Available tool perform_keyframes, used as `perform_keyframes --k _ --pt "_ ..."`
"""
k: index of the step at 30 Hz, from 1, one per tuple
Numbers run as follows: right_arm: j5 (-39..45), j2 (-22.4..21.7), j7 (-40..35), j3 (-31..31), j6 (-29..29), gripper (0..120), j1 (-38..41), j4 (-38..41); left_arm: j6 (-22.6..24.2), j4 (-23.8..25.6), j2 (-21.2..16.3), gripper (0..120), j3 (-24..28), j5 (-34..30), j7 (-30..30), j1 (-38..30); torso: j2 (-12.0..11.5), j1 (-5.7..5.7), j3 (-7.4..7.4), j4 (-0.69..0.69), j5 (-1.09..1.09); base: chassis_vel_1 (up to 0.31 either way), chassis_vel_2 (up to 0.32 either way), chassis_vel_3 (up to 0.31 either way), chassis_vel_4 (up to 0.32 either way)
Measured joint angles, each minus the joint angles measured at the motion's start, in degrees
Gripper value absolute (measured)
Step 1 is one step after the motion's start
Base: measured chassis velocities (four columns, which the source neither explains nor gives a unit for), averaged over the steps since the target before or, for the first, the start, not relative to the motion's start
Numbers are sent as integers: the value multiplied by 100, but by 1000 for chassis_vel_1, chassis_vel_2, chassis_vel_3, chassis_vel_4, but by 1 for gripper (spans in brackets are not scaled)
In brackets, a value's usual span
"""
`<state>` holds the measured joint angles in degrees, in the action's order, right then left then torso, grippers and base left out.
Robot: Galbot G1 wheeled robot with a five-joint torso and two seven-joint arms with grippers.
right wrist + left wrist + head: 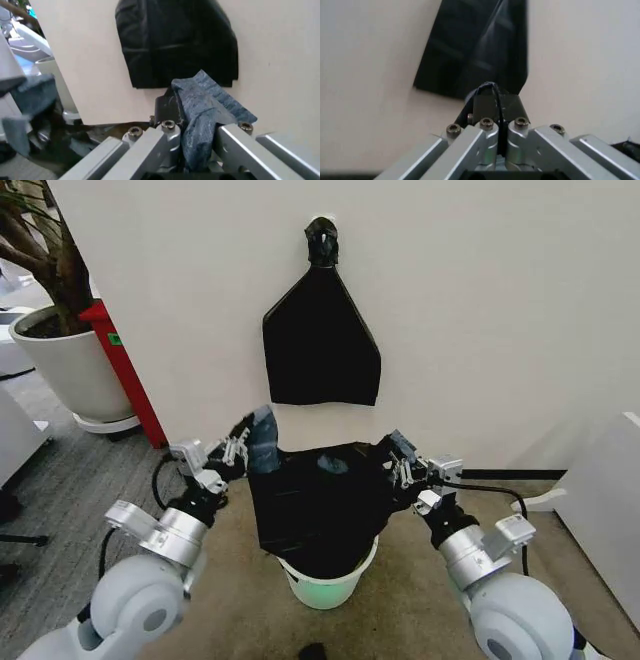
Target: Place the garbage bag over the trash bin.
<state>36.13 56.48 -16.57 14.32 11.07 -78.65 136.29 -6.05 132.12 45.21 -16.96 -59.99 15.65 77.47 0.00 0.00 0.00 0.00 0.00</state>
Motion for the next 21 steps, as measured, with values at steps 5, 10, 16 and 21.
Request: perform_keyframes --k 5,10,16,21 --pt "410 -28 -153 -92 328 0 15 31 109 -54 -227 0 133 -363 196 -34 0 0 0 0 0 0 0 0 0" --pt "612 -82 -228 -132 487 0 -108 45 152 -44 -321 0 160 -482 255 36 0 0 0 -1 0 0 0 0 0" --pt "634 -21 -215 -335 535 0 -40 -81 158 -265 -344 0 272 -476 287 -82 0 0 -1 0 -1 0 0 0 0" --pt "580 -44 -199 -386 556 0 -352 -71 181 -246 -368 0 278 -368 338 160 0 0 -1 -1 -1 0 0 0 0"
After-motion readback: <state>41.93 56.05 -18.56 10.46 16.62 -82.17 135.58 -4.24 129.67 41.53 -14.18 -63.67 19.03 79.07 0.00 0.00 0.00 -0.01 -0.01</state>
